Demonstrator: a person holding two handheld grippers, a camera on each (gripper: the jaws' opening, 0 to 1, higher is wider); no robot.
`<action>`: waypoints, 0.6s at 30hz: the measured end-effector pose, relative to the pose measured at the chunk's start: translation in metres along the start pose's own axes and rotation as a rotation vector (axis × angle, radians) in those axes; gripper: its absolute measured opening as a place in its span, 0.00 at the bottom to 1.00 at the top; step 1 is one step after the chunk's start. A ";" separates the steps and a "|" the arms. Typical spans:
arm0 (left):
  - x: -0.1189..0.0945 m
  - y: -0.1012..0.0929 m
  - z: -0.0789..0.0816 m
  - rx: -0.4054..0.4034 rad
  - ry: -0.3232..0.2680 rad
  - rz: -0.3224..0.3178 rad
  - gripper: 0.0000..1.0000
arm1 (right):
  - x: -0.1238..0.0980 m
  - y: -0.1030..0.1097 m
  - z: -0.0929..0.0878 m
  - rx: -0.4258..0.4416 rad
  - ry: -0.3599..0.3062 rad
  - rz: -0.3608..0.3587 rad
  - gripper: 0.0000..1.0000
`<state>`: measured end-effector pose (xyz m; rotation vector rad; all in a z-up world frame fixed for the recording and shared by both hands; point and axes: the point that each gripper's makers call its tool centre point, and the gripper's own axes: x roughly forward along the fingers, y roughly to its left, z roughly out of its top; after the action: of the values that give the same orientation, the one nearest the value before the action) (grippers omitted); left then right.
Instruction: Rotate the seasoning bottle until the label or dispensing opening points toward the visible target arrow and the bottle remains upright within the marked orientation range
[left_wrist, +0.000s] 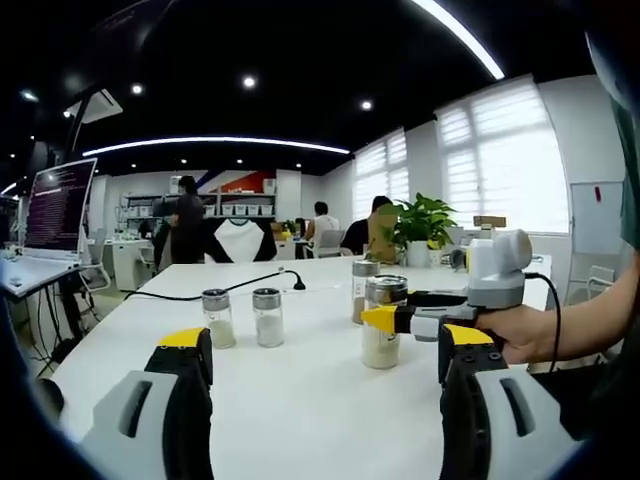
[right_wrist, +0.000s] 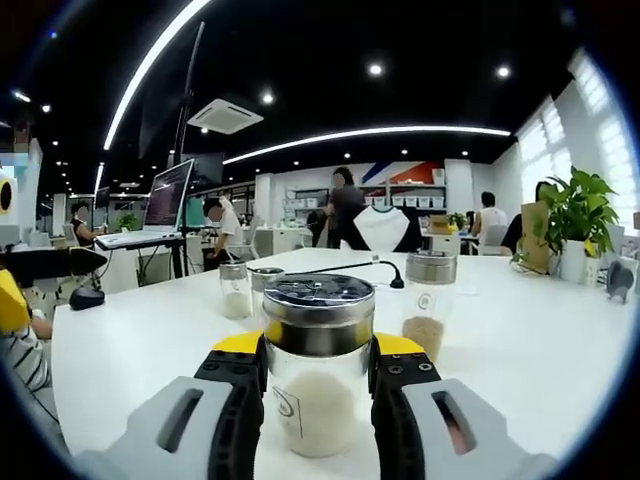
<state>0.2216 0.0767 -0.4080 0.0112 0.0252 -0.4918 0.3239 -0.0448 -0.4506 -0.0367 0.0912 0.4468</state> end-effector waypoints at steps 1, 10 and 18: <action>0.000 0.000 0.000 -0.001 0.001 -0.001 0.99 | 0.000 0.000 0.000 0.000 0.001 0.002 0.38; 0.001 -0.002 -0.001 -0.008 0.002 -0.007 0.99 | 0.001 0.000 0.000 -0.003 0.009 0.051 0.38; 0.003 -0.001 0.001 -0.006 -0.001 -0.010 0.98 | 0.001 0.001 0.001 -0.004 0.002 0.109 0.38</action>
<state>0.2238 0.0742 -0.4066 0.0054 0.0258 -0.5015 0.3248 -0.0435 -0.4497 -0.0366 0.0942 0.5563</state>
